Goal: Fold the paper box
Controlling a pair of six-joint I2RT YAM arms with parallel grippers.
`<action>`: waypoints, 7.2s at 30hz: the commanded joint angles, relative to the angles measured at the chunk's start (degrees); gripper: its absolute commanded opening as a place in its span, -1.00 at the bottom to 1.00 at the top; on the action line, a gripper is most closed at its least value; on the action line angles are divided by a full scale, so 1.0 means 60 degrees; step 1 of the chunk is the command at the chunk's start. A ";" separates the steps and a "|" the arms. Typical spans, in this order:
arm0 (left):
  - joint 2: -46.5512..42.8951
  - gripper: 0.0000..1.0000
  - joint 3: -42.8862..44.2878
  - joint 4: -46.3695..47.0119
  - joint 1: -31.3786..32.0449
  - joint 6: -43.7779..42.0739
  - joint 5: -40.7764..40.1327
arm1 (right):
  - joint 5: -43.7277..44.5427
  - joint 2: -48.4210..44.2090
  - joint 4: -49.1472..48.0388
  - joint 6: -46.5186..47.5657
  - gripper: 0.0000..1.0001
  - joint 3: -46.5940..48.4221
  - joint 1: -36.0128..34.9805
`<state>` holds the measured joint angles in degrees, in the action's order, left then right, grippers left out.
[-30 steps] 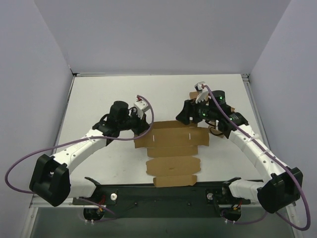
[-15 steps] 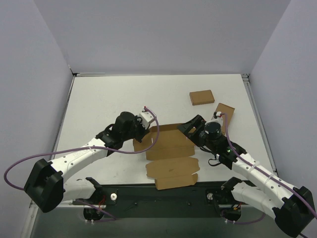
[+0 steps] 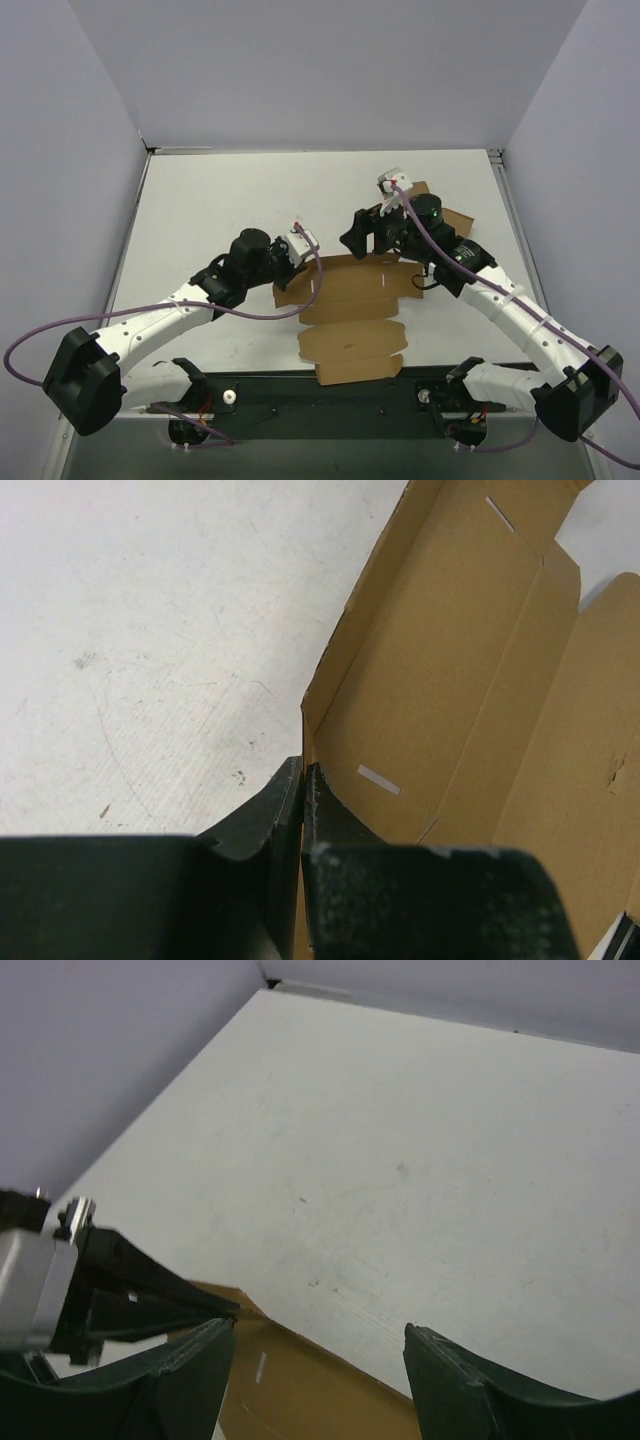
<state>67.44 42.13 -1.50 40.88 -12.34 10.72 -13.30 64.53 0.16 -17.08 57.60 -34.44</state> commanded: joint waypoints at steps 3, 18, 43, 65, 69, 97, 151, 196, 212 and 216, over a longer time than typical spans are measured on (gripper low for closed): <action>-0.0209 -1.00 0.0552 -0.0321 -0.0119 -0.0273 0.0849 | -0.2791 0.0582 0.1261 0.5245 0.39 -0.0182 0.0260; -0.0151 -1.00 0.0845 -0.0673 -0.0427 -0.0244 0.1802 | -0.3482 0.2573 0.1950 0.7651 0.34 0.0403 0.0612; -0.0134 0.46 0.0643 0.1009 -0.1409 0.3707 0.0558 | -0.0289 0.1550 0.0046 0.6714 -1.00 -0.1793 -0.0677; -0.0856 0.69 -0.4810 0.7266 -0.3679 0.7873 0.3882 | -0.1811 0.0260 0.0075 0.6348 -1.00 -0.2027 -0.0208; -0.0065 0.68 -0.4707 0.7296 -0.3664 0.7521 0.3780 | -0.1973 0.0202 0.0075 0.6319 -1.00 -0.1983 -0.0135; -0.1177 -0.31 -0.4444 0.5552 -0.0765 0.6070 0.0587 | -0.2207 0.0568 0.0046 0.6245 -1.00 -0.1808 0.0129; -0.1400 0.42 -0.1017 0.1963 0.0334 0.7477 -0.2139 | 0.3694 0.0362 -0.2034 0.7636 -1.00 -0.3536 -0.3137; 0.2033 0.36 -0.1205 0.3822 -0.0706 0.8577 0.0146 | 0.6172 0.2003 -0.3279 0.9000 -0.93 -0.3346 -0.4383; 0.0888 0.56 -0.2320 0.4966 -0.0881 0.5192 0.1759 | 0.5308 0.1769 -0.2650 0.8516 -0.90 -0.3243 -0.3943; 0.1181 0.50 -0.2012 0.4703 -0.0852 0.4796 0.1334 | 0.5278 0.1696 -0.2635 0.8516 -0.90 -0.3258 -0.3958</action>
<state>72.95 27.99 24.71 35.88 20.69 18.31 18.55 76.40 -15.90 34.59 36.14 -58.46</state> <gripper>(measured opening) 0.760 0.060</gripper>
